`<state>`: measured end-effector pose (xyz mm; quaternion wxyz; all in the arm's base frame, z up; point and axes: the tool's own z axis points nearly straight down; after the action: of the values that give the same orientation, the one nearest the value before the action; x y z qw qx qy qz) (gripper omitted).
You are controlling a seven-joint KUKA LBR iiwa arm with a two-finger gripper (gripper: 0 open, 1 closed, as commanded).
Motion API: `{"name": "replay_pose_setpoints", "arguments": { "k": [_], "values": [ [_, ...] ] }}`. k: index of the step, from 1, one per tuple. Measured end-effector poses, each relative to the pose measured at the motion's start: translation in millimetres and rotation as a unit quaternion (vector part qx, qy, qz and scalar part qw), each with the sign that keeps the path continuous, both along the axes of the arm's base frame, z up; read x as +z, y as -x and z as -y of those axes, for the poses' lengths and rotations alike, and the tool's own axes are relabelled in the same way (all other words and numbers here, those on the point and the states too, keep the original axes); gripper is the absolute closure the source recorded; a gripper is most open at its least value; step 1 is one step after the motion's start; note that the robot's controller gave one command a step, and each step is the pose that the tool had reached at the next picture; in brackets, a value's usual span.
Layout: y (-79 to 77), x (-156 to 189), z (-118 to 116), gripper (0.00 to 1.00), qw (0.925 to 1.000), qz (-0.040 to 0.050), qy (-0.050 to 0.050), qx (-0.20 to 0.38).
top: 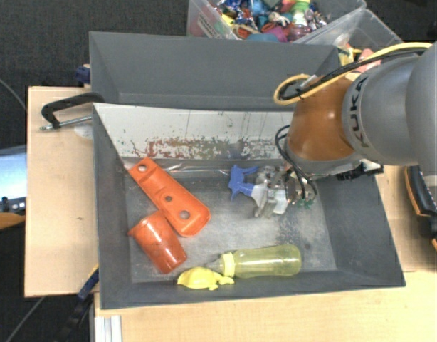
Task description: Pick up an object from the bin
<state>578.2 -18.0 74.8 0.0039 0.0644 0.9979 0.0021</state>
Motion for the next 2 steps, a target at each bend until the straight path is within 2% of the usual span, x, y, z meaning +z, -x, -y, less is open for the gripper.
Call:
{"name": "replay_pose_setpoints", "arguments": {
  "k": [2],
  "values": [
    [-0.4, 28.0, -0.1, 1.00, 1.0000, 0.0015, 0.000, 0.000]
  ]
}}
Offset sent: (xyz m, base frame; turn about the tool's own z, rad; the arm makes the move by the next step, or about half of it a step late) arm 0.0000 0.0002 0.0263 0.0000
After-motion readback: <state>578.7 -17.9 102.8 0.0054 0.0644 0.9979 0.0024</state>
